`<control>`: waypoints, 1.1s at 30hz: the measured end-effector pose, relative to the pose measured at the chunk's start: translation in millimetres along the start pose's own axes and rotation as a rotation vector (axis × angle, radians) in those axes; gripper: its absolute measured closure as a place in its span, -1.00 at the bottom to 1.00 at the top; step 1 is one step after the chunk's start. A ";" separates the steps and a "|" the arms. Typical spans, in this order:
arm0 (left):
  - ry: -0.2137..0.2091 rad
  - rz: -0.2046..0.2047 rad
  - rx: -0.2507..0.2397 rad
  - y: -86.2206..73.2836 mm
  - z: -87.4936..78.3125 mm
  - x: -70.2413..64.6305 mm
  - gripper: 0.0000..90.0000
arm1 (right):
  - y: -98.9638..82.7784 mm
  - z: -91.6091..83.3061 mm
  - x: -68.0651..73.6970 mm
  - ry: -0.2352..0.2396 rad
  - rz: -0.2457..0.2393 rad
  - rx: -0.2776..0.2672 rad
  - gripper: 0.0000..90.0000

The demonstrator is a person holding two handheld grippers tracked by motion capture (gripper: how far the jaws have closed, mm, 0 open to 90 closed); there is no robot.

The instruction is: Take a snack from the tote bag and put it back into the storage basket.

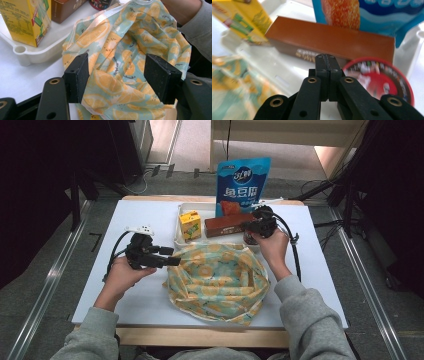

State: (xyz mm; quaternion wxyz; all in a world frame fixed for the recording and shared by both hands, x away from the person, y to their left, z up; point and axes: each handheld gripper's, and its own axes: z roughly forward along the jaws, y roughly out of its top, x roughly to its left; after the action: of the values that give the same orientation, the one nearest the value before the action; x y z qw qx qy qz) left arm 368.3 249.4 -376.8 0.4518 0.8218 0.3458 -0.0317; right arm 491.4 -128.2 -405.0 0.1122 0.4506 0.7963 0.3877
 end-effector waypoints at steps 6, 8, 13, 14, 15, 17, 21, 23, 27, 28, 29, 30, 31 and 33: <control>0.002 -0.002 -0.008 -1.4 -2.3 0.5 -0.16 | 9.4 14.6 -0.8 -0.045 0.019 0.034 1.00; 0.002 -0.002 -0.008 -1.6 -2.4 0.3 -0.16 | 7.1 16.7 -3.5 -0.043 0.024 0.038 1.00; -0.003 0.004 -0.007 -1.0 -1.5 -0.6 -0.16 | 2.4 13.7 -0.6 -0.034 0.023 0.042 1.00; -0.002 0.007 -0.004 -0.8 -1.3 -1.2 -0.16 | 0.9 12.7 -0.8 -0.029 0.021 0.036 1.00; -0.002 0.009 -0.004 -0.7 -1.0 -1.4 -0.16 | -1.1 11.1 -0.6 -0.023 0.026 0.033 1.00; -0.003 0.009 -0.003 -0.5 -0.5 -1.6 -0.16 | -6.3 8.2 0.8 -0.010 0.023 0.024 1.00; -0.002 0.014 0.003 -0.4 -0.4 -1.7 -0.16 | -13.7 0.9 3.8 -0.007 0.011 0.024 1.00; -0.001 0.013 0.000 -0.4 -0.4 -2.0 -0.16 | -17.9 -3.7 2.9 0.008 0.022 0.015 1.00; 0.000 0.013 0.004 -0.3 -0.2 -1.7 -0.16 | -24.6 -12.2 1.3 0.013 0.010 0.003 1.00; 0.000 0.013 0.003 -0.4 0.1 -1.9 -0.16 | -26.3 -13.8 1.1 0.016 0.010 0.002 1.00; -0.001 0.012 0.001 -0.4 0.4 -2.3 -0.16 | -28.1 -15.2 0.9 0.018 0.009 0.006 1.00; -0.001 0.012 0.002 -0.4 0.4 -2.4 -0.16 | -30.1 -16.2 0.2 0.021 0.004 0.005 1.00; -0.001 0.010 0.000 -0.4 0.6 -2.5 -0.16 | -32.6 -17.3 -0.3 0.021 0.001 -0.001 1.00; -0.002 0.009 0.002 -0.4 0.7 -2.5 -0.16 | -35.8 -19.0 -1.8 0.030 0.006 -0.006 1.00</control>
State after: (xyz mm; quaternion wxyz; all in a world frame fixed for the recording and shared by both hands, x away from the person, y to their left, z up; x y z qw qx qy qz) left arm 366.3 247.6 -376.7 0.4516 0.8237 0.3415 -0.0309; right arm 459.8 -149.9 -418.2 0.1004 0.4470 0.7952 0.3972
